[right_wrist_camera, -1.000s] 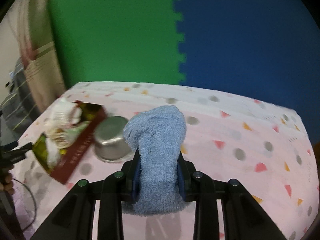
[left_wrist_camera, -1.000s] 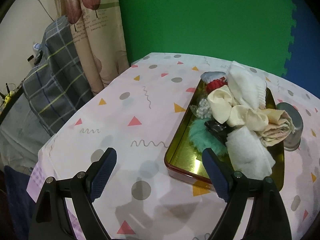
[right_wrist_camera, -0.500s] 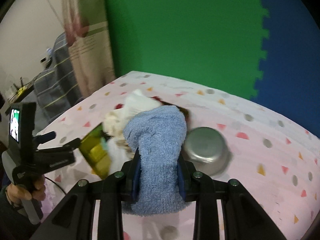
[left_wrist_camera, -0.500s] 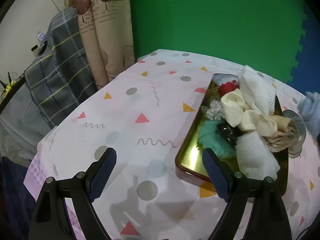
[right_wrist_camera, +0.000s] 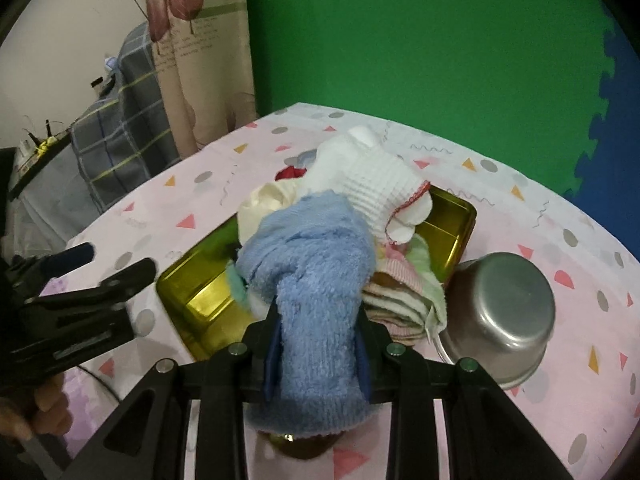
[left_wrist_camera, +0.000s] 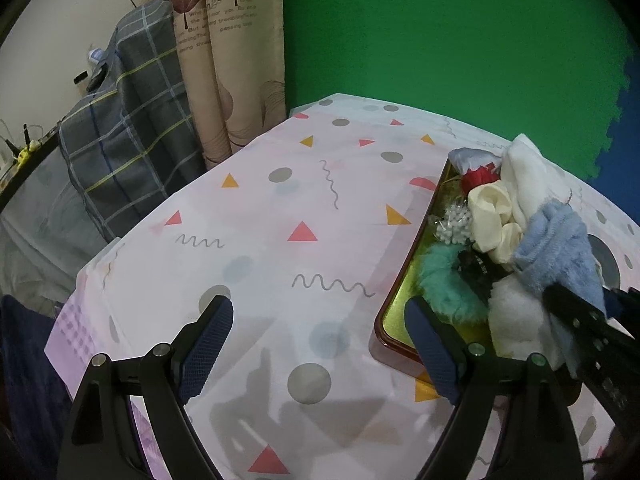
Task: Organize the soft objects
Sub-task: 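Carry the blue fuzzy sock into the tin and open the right gripper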
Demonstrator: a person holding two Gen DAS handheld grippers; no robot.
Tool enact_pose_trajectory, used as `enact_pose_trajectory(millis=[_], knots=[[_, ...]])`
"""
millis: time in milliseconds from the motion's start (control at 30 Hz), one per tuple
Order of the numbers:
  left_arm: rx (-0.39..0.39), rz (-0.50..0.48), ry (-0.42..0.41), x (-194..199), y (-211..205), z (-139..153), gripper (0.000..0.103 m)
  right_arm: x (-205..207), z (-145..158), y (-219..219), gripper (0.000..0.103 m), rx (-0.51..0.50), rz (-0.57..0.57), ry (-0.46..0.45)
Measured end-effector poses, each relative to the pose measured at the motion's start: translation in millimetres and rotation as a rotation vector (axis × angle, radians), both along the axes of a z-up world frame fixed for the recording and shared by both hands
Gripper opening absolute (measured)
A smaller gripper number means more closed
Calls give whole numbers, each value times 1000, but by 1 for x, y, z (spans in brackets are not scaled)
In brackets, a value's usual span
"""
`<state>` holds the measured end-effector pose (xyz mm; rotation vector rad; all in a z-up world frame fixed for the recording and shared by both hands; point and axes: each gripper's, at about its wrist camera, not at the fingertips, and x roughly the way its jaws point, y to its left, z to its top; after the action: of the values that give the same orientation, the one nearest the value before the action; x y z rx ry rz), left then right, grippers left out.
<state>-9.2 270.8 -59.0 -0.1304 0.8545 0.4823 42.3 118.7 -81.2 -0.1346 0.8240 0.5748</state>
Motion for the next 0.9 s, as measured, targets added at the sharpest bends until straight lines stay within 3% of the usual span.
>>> enact_pose_trajectory(millis=[300, 767, 900], knots=[[0, -1, 6, 0, 0, -2, 85, 25, -13, 7, 31, 2, -59, 10], [11, -18, 0, -1, -6, 0, 85, -2, 13, -8, 59, 34, -94, -18], [17, -23, 1, 0, -9, 0, 85, -23, 20, -14, 61, 24, -110, -39]])
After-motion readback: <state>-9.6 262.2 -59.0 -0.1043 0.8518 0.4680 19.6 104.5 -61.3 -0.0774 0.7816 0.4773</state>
